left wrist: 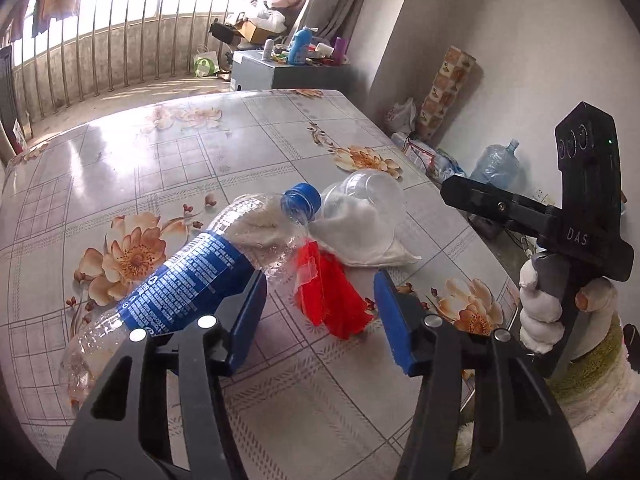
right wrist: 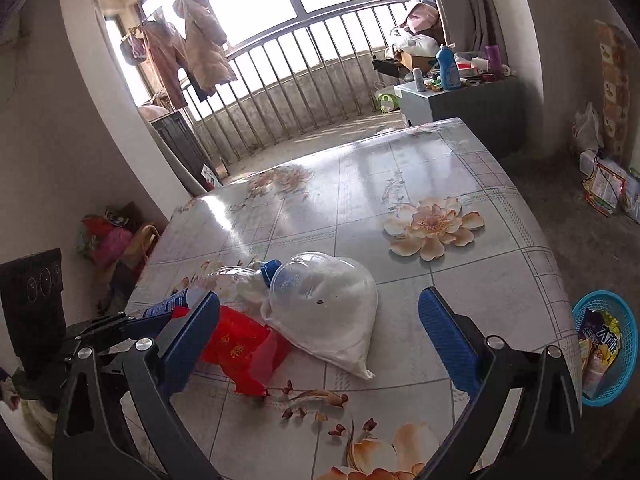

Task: Collect trash
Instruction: 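Move both tools back to the table near the Pepsi bottle, then grasp the red bag with the left tool while the right tool grasps the clear plastic cup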

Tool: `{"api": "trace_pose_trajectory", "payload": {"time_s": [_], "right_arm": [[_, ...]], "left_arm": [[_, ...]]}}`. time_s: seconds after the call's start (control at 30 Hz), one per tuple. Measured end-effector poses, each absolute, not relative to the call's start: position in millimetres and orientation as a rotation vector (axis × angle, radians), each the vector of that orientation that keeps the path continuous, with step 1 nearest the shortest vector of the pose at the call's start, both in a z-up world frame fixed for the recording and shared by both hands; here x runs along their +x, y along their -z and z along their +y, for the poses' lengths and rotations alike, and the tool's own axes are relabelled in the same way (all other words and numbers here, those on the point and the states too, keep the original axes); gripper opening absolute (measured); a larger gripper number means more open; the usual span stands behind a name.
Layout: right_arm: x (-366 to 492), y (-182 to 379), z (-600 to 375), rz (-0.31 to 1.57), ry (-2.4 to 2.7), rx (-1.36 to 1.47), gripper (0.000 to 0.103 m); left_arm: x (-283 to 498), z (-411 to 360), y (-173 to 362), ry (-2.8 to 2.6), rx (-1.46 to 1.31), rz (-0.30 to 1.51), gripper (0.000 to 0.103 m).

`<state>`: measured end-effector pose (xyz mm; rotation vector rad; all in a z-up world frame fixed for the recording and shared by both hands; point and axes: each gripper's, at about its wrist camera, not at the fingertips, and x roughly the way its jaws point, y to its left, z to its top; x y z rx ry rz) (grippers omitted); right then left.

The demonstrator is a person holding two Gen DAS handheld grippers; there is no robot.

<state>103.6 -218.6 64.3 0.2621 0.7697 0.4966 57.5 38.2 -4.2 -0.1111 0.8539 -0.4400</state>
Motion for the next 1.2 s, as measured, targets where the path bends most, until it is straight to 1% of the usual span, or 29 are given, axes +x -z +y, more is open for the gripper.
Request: {"api": "trace_pose_trajectory", "payload": {"time_s": [0.13, 0.3, 0.4, 0.5, 0.53, 0.57, 0.7, 1.2], "right_arm": [[116.7, -55.2, -204.1, 0.802, -0.521, 0.224, 0.093], [134.3, -44.1, -187.8, 0.845, -0.536, 0.181, 0.091], [142.8, -37.5, -178.7, 0.865, -0.552, 0.151, 0.090], [148.9, -30.8, -171.4, 0.888, -0.551, 0.123, 0.085], [151.0, -28.2, -169.5, 0.901, -0.548, 0.120, 0.081], [152.5, -25.8, -168.9, 0.914, -0.541, 0.119, 0.075], [151.6, -24.5, -175.2, 0.918, -0.540, 0.168, 0.074], [106.9, -53.0, -253.7, 0.798, -0.396, 0.423, 0.074]], "left_arm": [[66.3, 40.6, 12.2, 0.446, -0.146, 0.876, 0.036], [70.2, 38.6, 19.8, 0.444, -0.148, 0.893, 0.016], [71.3, 39.5, 22.4, 0.440, -0.151, 0.902, 0.010], [70.5, 40.3, 22.2, 0.433, -0.150, 0.899, 0.007], [70.4, 40.1, 21.9, 0.434, -0.151, 0.898, 0.006], [70.1, 39.7, 21.7, 0.436, -0.150, 0.897, 0.006], [66.1, 39.1, 17.0, 0.438, -0.140, 0.885, 0.005], [50.8, 41.8, -10.6, 0.475, -0.137, 0.813, 0.004]]}}
